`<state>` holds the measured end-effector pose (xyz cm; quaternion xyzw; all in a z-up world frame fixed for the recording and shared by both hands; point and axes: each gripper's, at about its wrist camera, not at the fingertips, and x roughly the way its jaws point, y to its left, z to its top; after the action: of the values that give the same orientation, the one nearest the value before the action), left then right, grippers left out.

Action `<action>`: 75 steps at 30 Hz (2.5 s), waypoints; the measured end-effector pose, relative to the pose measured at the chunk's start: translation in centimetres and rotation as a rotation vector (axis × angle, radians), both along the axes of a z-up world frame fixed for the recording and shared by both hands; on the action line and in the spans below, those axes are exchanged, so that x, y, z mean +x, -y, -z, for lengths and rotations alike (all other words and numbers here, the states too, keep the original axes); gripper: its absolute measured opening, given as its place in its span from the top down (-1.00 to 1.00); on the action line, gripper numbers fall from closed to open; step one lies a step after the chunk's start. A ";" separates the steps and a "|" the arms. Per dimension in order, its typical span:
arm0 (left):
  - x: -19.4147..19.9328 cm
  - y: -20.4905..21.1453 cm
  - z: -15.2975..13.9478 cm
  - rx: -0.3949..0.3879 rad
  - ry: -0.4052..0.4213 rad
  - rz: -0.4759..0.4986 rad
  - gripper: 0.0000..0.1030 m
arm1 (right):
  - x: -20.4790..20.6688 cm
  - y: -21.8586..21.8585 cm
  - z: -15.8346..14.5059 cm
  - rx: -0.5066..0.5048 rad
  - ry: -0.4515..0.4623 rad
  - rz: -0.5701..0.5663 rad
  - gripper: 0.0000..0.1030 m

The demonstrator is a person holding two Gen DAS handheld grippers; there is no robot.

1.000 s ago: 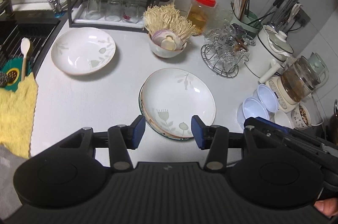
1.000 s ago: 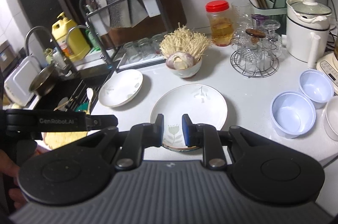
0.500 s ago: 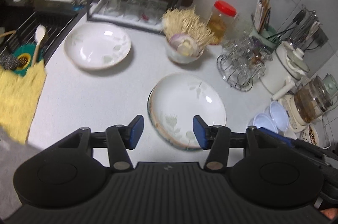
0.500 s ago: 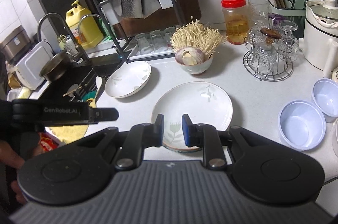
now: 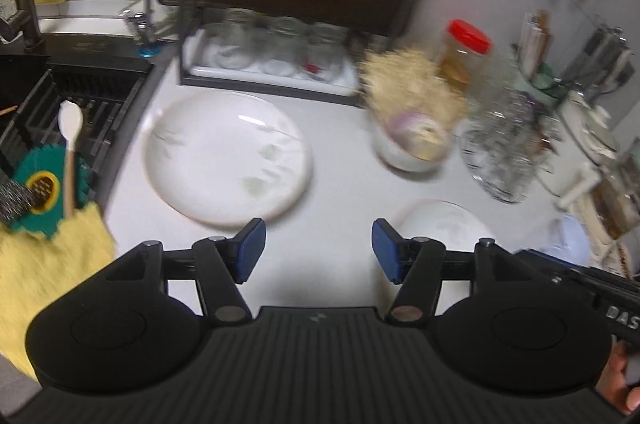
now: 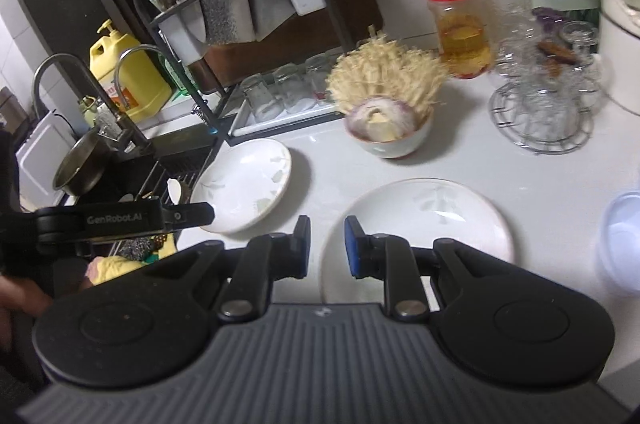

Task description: Organize plates and bowls

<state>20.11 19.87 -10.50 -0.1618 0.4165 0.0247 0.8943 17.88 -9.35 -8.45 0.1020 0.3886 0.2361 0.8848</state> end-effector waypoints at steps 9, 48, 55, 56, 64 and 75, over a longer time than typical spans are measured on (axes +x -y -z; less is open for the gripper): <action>4.8 -9.8 4.3 0.022 -0.049 0.005 -0.30 | 3.6 -7.6 2.4 0.004 -0.052 -0.014 0.16; 13.6 -17.6 12.1 -0.045 -0.114 0.111 0.52 | 14.2 -18.0 11.5 -0.162 -0.160 -0.003 0.57; 13.2 -16.0 10.1 -0.066 -0.130 0.139 0.53 | 12.7 -15.8 9.6 -0.120 -0.135 0.023 0.57; 13.0 -15.6 9.7 -0.070 -0.128 0.140 0.53 | 12.4 -15.4 9.2 -0.120 -0.130 0.027 0.57; 10.8 -12.0 5.1 -0.068 -0.091 0.141 0.53 | 9.9 -11.6 5.6 -0.090 -0.085 0.031 0.57; 6.0 -6.8 0.0 -0.096 -0.024 0.084 0.53 | 5.7 -5.9 1.2 -0.043 -0.008 0.021 0.57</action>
<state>26.16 26.65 -10.51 -0.1864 0.4342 -0.0309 0.8808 23.59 -3.43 -9.64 0.0878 0.3961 0.2180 0.8876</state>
